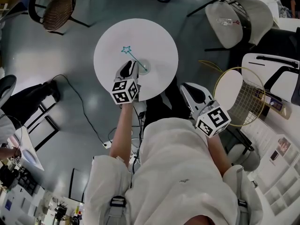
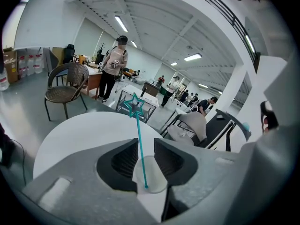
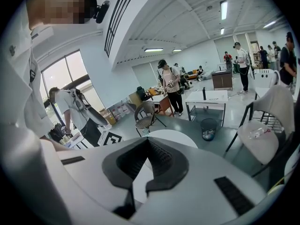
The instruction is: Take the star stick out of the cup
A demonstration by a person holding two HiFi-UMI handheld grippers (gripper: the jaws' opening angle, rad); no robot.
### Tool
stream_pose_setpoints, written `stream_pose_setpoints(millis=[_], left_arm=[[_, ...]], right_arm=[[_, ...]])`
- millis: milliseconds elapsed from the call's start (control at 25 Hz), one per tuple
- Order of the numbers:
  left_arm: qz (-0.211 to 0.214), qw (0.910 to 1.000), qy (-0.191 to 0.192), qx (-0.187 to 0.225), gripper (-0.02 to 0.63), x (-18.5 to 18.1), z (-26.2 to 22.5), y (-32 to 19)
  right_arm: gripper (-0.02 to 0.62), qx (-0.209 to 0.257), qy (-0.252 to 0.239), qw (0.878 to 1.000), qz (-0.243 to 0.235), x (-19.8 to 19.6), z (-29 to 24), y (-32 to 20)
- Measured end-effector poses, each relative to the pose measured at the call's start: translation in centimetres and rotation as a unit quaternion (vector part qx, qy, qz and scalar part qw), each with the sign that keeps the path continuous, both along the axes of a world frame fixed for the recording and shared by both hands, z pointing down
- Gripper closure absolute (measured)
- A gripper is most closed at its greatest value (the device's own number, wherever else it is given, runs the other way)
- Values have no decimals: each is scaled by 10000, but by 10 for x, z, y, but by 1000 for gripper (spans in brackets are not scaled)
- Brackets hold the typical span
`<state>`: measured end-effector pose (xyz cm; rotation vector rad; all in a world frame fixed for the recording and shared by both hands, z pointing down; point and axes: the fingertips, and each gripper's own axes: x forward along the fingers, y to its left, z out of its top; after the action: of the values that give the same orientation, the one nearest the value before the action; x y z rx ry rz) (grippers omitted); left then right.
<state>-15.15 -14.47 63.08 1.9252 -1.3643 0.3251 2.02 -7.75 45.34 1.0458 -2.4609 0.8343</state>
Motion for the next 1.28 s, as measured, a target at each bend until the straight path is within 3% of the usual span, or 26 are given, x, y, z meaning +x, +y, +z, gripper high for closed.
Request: stream_pose_setpoints(millis=[440,920,1280], left_arm=[[-185,9994,240,-143,491,1,19,-12],[-136,9994,23,-310,491,8,34,-18],[-395,9988,41,-286,563,4,35,-20]], right_arm=[[586,-59,131,9998,128,7,5,5],[587,-95,214,9991,353,21,4,10],[586,-138,216,9989,392,20,7,9]])
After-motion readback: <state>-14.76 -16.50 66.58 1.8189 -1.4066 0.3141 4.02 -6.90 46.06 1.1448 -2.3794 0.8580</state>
